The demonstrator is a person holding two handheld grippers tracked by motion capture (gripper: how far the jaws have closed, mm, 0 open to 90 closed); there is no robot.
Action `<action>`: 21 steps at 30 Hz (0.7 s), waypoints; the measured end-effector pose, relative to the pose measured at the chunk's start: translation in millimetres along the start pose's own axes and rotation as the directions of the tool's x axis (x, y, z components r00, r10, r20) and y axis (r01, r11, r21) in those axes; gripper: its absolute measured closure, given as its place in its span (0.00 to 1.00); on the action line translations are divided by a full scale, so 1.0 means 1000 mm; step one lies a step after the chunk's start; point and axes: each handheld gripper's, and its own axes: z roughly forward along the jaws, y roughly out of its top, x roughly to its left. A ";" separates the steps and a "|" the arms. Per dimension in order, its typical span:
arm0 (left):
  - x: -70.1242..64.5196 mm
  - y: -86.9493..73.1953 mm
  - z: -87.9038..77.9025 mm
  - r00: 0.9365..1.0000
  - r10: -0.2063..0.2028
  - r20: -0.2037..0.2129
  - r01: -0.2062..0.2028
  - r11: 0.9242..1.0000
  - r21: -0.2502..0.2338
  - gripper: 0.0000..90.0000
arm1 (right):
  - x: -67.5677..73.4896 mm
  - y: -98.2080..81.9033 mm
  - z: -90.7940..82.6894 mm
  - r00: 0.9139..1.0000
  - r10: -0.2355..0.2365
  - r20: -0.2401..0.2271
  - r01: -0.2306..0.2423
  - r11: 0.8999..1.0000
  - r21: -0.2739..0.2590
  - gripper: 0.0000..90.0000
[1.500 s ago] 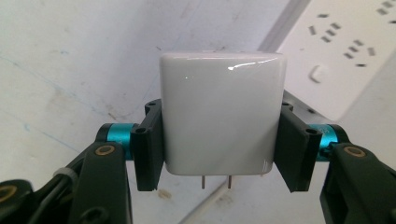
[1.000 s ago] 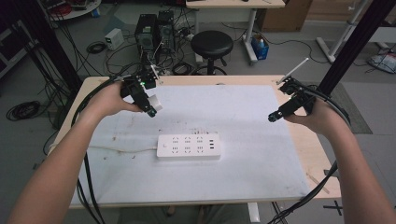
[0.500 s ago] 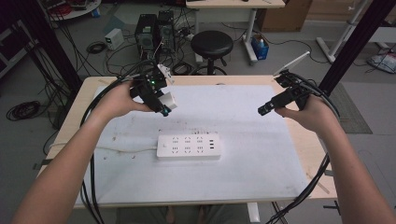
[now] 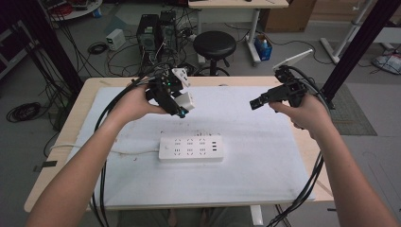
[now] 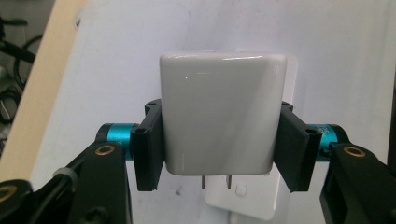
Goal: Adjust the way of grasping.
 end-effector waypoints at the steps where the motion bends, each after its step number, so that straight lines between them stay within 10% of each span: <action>1: -0.002 0.003 0.001 1.000 0.010 -0.006 -0.010 1.000 -0.012 0.47 | 0.004 0.002 0.002 0.999 0.017 -0.036 -0.017 1.000 -0.007 0.12; 7: -0.012 0.018 0.005 0.998 0.046 -0.032 -0.049 0.995 -0.092 0.47 | 0.014 0.007 0.011 0.986 0.056 -0.159 -0.059 0.998 -0.009 0.12; 12: -0.023 0.033 0.011 0.993 0.098 -0.061 -0.106 0.983 -0.150 0.47 | 0.024 0.013 0.020 0.954 0.085 -0.287 -0.091 0.996 -0.008 0.19; 17: -0.032 0.044 0.017 0.990 0.121 -0.075 -0.132 0.977 -0.165 0.47 | 0.030 0.013 0.029 0.930 0.100 -0.353 -0.105 0.994 0.005 0.27; 21: -0.039 0.055 0.025 0.987 0.142 -0.078 -0.153 0.975 -0.164 0.47 | 0.035 0.014 0.034 0.926 0.095 -0.364 -0.101 0.995 0.002 0.30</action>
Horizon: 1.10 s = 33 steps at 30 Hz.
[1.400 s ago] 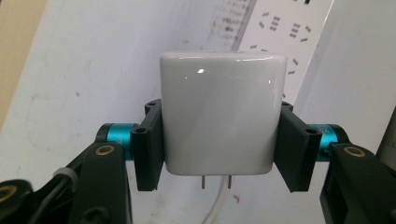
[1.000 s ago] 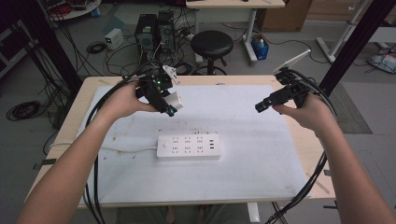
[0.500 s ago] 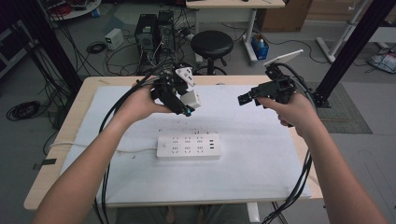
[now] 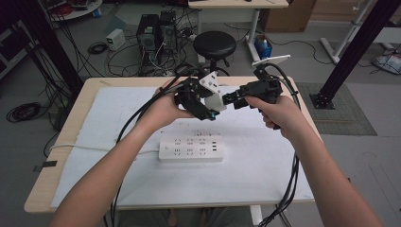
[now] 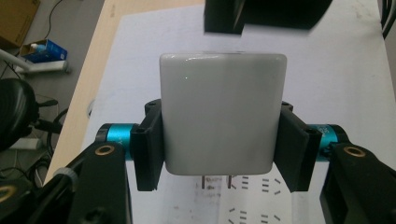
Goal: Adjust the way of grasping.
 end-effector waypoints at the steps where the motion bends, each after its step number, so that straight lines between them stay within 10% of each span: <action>1: -0.004 0.005 0.004 1.000 0.009 0.003 -0.009 1.000 -0.007 0.47 | 0.001 0.000 0.004 1.000 0.000 -0.007 0.000 1.000 0.005 0.36; 15: -0.010 0.011 0.010 0.995 0.079 -0.059 -0.075 0.995 0.060 0.44 | -0.005 -0.001 0.013 0.999 -0.033 -0.009 0.033 0.999 -0.006 0.69; 21: -0.006 -0.009 -0.002 0.996 0.039 -0.075 -0.022 0.976 0.217 0.27 | -0.005 0.001 0.001 0.990 -0.120 0.070 0.122 0.992 -0.034 0.69; 22: -0.004 -0.015 -0.008 0.997 0.014 -0.070 0.004 0.970 0.245 0.26 | -0.001 0.001 -0.006 0.963 -0.205 0.172 0.210 0.978 -0.010 0.69; 23: -0.002 -0.023 -0.014 0.998 -0.015 -0.060 0.031 0.963 0.267 0.26 | -0.001 0.001 -0.006 0.963 -0.205 0.172 0.210 0.978 -0.010 0.69; 25: 0.004 -0.037 -0.029 0.996 -0.071 -0.048 0.083 0.945 0.316 0.24 | 0.001 0.002 -0.011 0.928 -0.278 0.248 0.278 0.960 0.035 0.69; 26: 0.007 -0.046 -0.036 0.993 -0.113 -0.042 0.120 0.933 0.340 0.24 | 0.004 0.002 -0.013 0.902 -0.317 0.292 0.313 0.948 0.060 0.69; 27: 0.011 -0.054 -0.043 0.987 -0.158 -0.034 0.159 0.917 0.365 0.24 | 0.008 0.002 -0.013 0.847 -0.412 0.337 0.384 0.911 0.149 0.69; 28: 0.018 -0.071 -0.057 0.974 -0.225 -0.040 0.220 0.879 0.422 0.24 | 0.010 0.003 -0.012 0.818 -0.444 0.366 0.403 0.896 0.188 0.69; 29: 0.018 -0.071 -0.057 0.974 -0.225 -0.040 0.220 0.879 0.422 0.24 | 0.011 0.003 -0.011 0.792 -0.472 0.388 0.417 0.882 0.222 0.69; 30: 0.021 -0.080 -0.063 0.964 -0.262 -0.050 0.256 0.855 0.451 0.24 | 0.012 0.004 -0.009 0.768 -0.497 0.403 0.425 0.867 0.259 0.69; 31: 0.024 -0.088 -0.069 0.953 -0.300 -0.048 0.286 0.831 0.477 0.24 | 0.012 0.004 -0.009 0.768 -0.497 0.403 0.425 0.867 0.259 0.69; 32: 0.026 -0.096 -0.075 0.941 -0.334 -0.053 0.315 0.807 0.500 0.24 | 0.014 0.005 -0.007 0.725 -0.554 0.408 0.453 0.831 0.324 0.69; 33: 0.029 -0.104 -0.079 0.932 -0.357 -0.059 0.335 0.787 0.519 0.24 | 0.015 0.006 -0.005 0.710 -0.577 0.404 0.464 0.815 0.348 0.69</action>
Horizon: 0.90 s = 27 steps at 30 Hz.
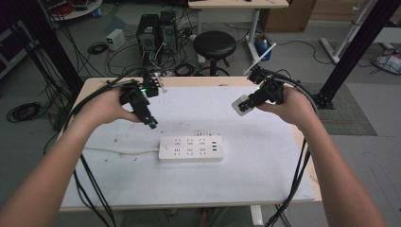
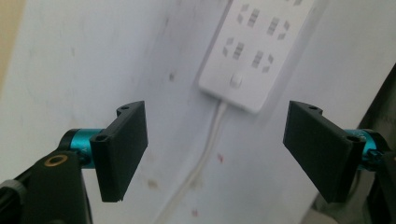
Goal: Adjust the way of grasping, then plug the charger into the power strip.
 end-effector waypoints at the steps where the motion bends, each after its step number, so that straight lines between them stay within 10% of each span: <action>1: 0.005 -0.007 0.000 0.999 -0.037 0.013 0.037 0.999 0.023 0.24 | 0.000 0.000 0.000 1.000 0.000 0.000 0.000 1.000 0.000 0.69; 6: 0.028 -0.035 0.007 0.990 -0.138 0.034 0.132 0.982 0.136 0.24 | 0.005 0.006 0.004 0.994 -0.108 0.031 0.106 0.992 0.063 0.69; 12: 0.045 -0.055 0.007 0.975 -0.219 0.038 0.213 0.970 0.120 0.24 | 0.008 0.009 0.006 0.985 -0.166 0.046 0.160 0.981 0.114 0.69; 20: 0.040 -0.064 -0.003 0.980 -0.197 0.039 0.194 0.978 0.073 0.24 | 0.016 0.020 0.019 0.970 -0.241 0.024 0.236 0.963 0.130 0.69; 27: 0.027 -0.079 -0.004 0.981 -0.193 0.028 0.191 0.980 0.060 0.24 | 0.041 0.043 0.064 0.924 -0.383 -0.008 0.376 0.902 0.212 0.69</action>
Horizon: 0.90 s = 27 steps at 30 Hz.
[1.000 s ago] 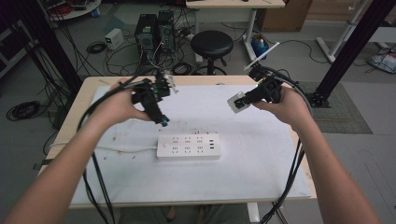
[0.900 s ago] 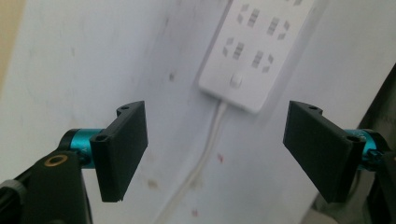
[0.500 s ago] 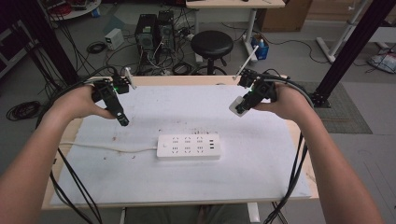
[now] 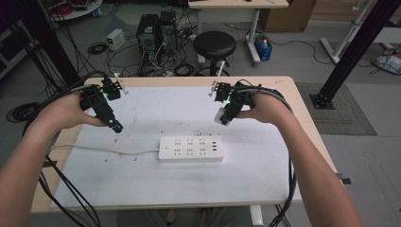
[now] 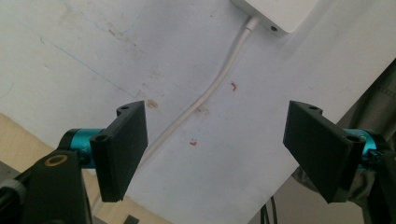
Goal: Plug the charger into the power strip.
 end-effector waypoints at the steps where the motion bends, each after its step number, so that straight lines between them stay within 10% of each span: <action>1: -0.001 -0.003 0.001 1.000 0.001 0.003 -0.001 1.000 -0.005 0.24 | 0.001 0.004 0.006 1.000 -0.026 -0.007 0.026 1.000 0.005 0.69; 15: -0.015 -0.013 0.013 0.998 0.055 0.007 -0.055 0.998 0.015 0.24 | 0.023 0.043 0.084 0.975 -0.207 -0.084 0.216 0.970 0.114 0.69; 27: -0.016 -0.010 0.028 0.998 0.055 0.025 -0.056 0.998 0.030 0.24 | 0.025 0.048 0.098 0.956 -0.273 -0.104 0.285 0.950 0.129 0.69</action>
